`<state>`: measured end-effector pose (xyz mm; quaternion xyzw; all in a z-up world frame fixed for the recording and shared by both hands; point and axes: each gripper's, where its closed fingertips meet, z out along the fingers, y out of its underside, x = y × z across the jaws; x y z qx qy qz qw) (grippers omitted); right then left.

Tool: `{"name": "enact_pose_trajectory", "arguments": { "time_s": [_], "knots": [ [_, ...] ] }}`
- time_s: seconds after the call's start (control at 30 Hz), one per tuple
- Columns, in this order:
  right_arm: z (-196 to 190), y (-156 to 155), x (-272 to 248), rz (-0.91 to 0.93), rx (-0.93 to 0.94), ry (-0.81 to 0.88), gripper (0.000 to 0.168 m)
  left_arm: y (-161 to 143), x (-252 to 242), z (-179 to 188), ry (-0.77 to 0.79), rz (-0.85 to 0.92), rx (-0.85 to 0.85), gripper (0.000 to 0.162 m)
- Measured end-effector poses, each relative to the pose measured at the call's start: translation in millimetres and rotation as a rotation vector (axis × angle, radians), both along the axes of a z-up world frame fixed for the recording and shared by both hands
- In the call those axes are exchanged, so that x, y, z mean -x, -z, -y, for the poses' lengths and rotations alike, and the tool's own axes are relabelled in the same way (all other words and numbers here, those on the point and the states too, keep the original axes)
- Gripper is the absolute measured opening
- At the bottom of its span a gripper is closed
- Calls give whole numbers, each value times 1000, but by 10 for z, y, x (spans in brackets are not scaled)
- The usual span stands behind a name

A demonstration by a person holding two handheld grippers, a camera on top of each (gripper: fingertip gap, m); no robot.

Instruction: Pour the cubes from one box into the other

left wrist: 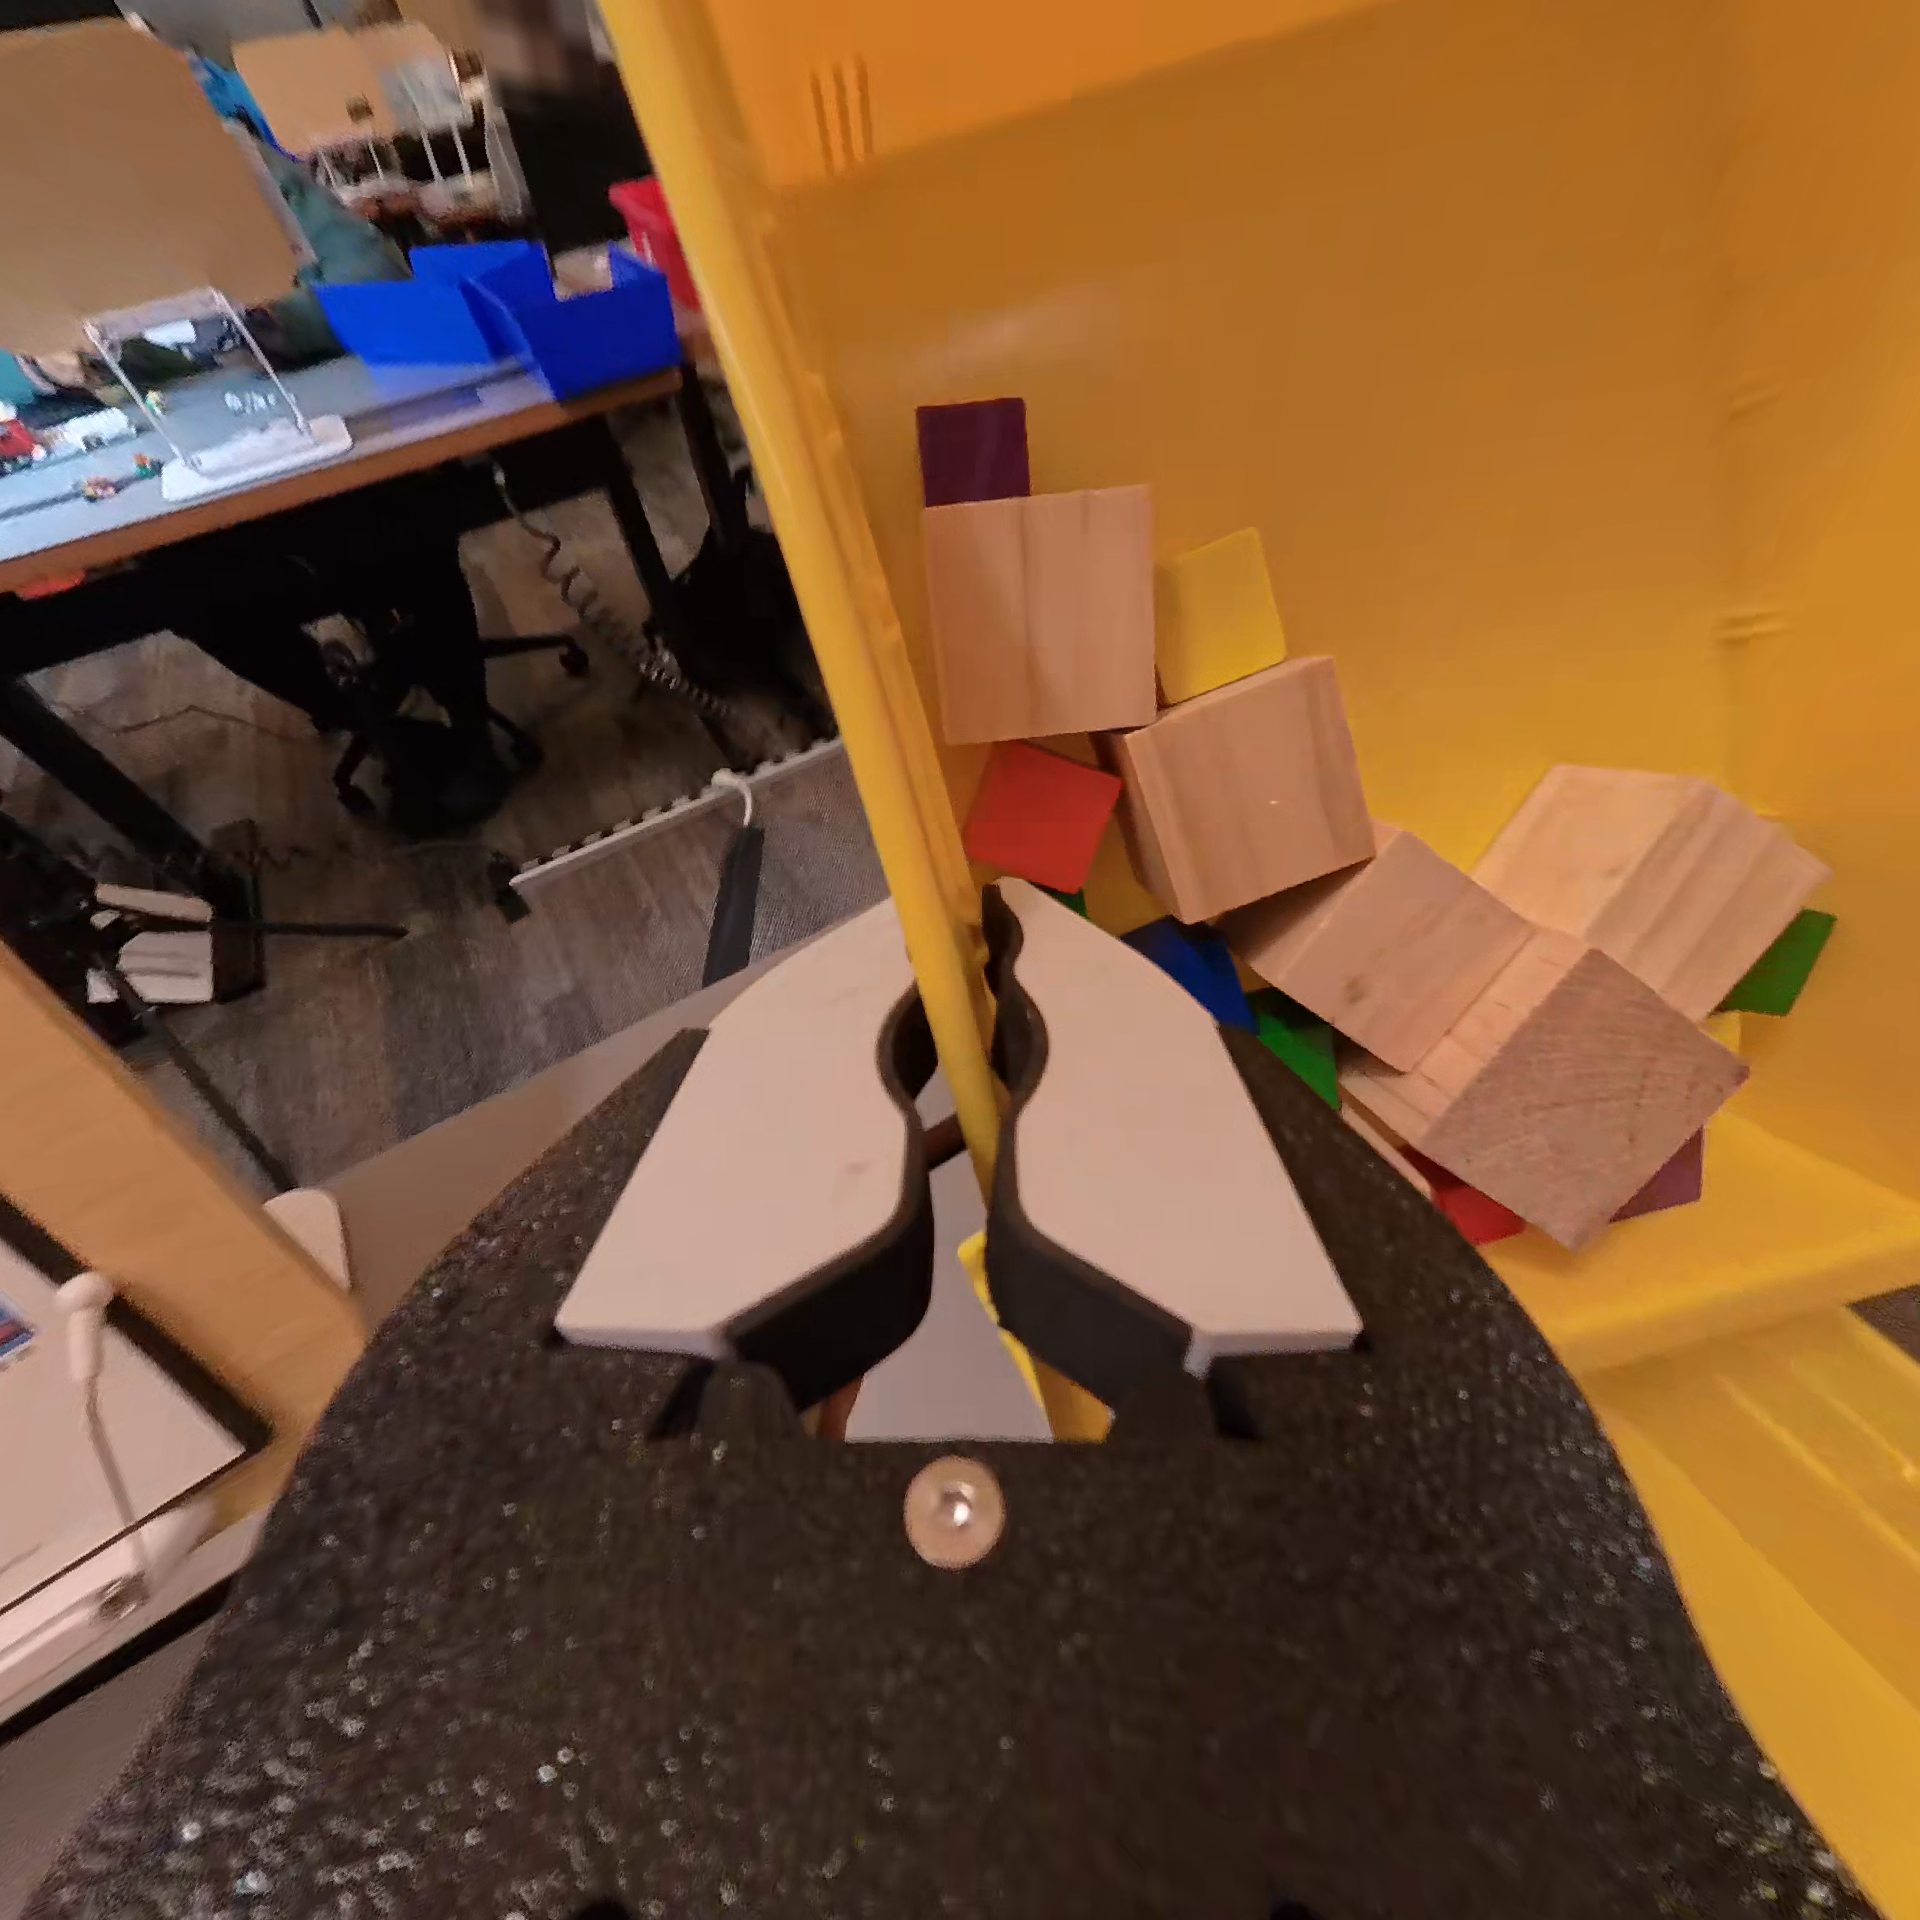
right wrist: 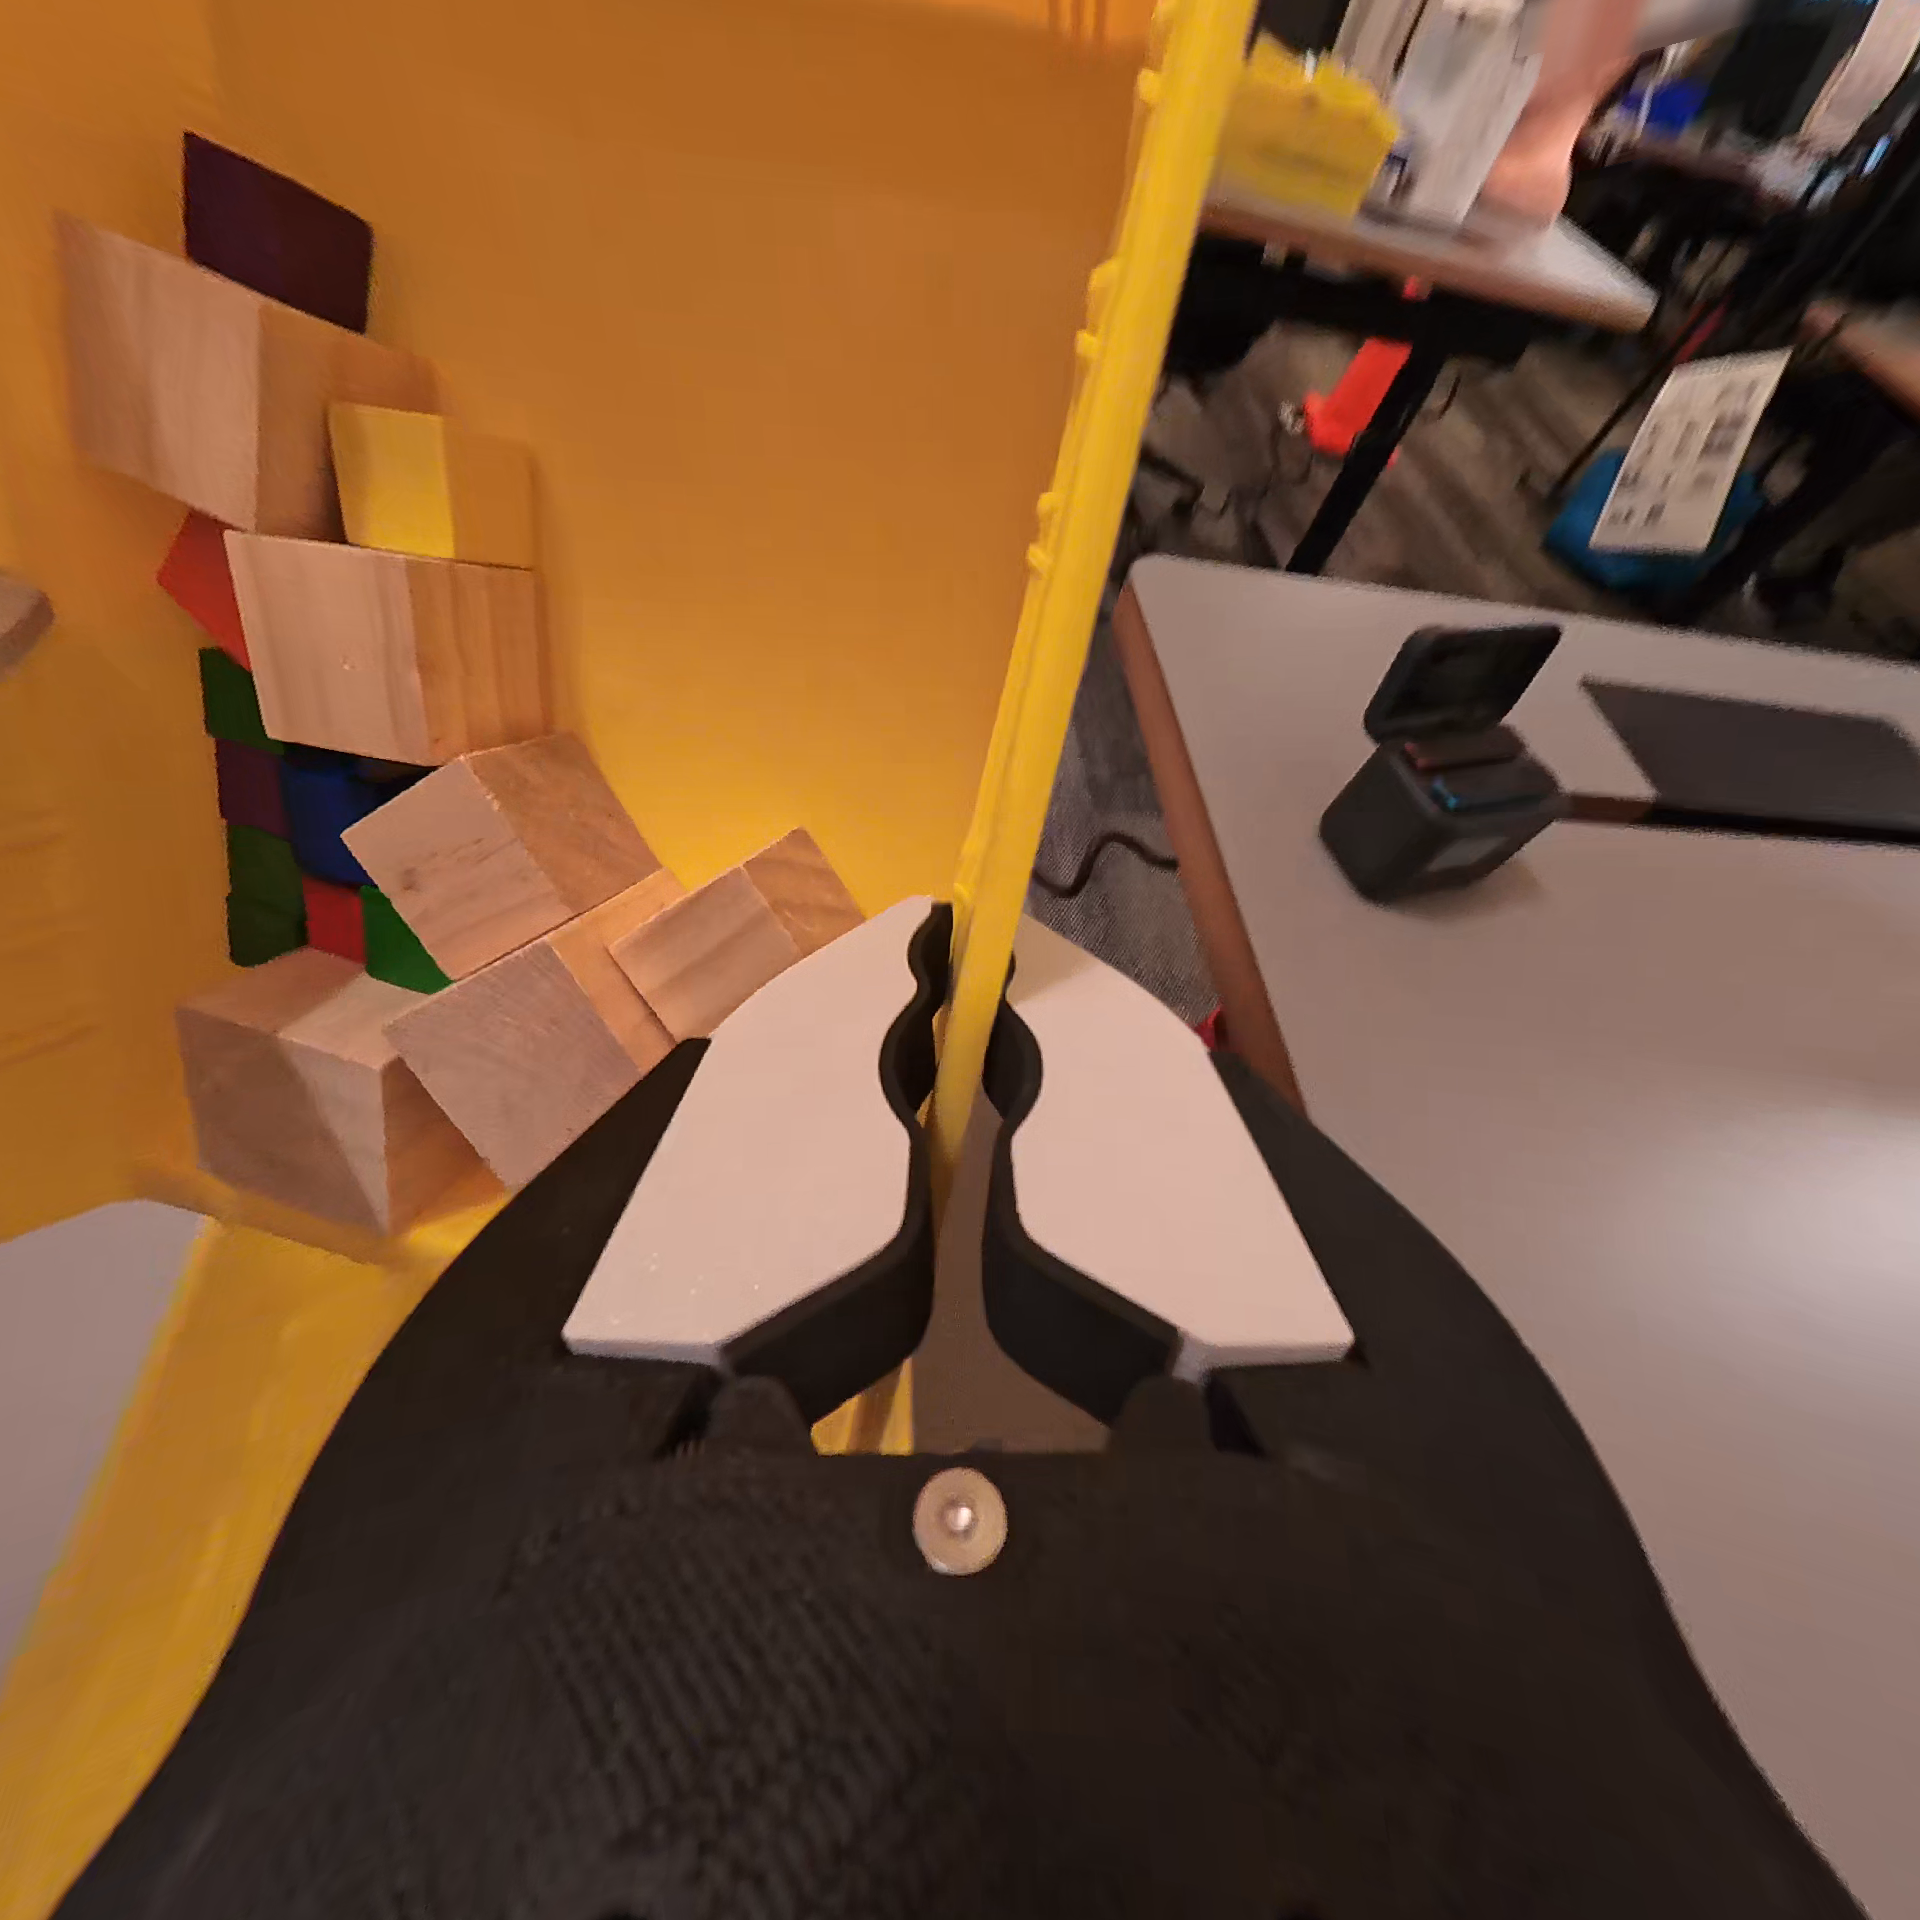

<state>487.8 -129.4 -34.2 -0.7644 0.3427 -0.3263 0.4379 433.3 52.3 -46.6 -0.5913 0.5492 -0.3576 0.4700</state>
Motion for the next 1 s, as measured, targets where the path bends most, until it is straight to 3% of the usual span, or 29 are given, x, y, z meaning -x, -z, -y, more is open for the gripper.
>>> {"name": "enact_pose_trajectory", "arguments": {
  "time_s": [0.2,0.43,0.67,1.0],
  "knots": [
    [132,36,-40,97,-146,0,4,-77,-36,136,31,212,-15,6],
    [226,-60,-88,244,-290,-10,6,56,-79,252,72,298,52,7],
    [277,-31,-110,319,-486,-28,6,-44,-77,316,99,430,62,9],
    [229,89,-164,334,-516,-41,7,97,-118,294,146,438,75,12]
  ]
}}
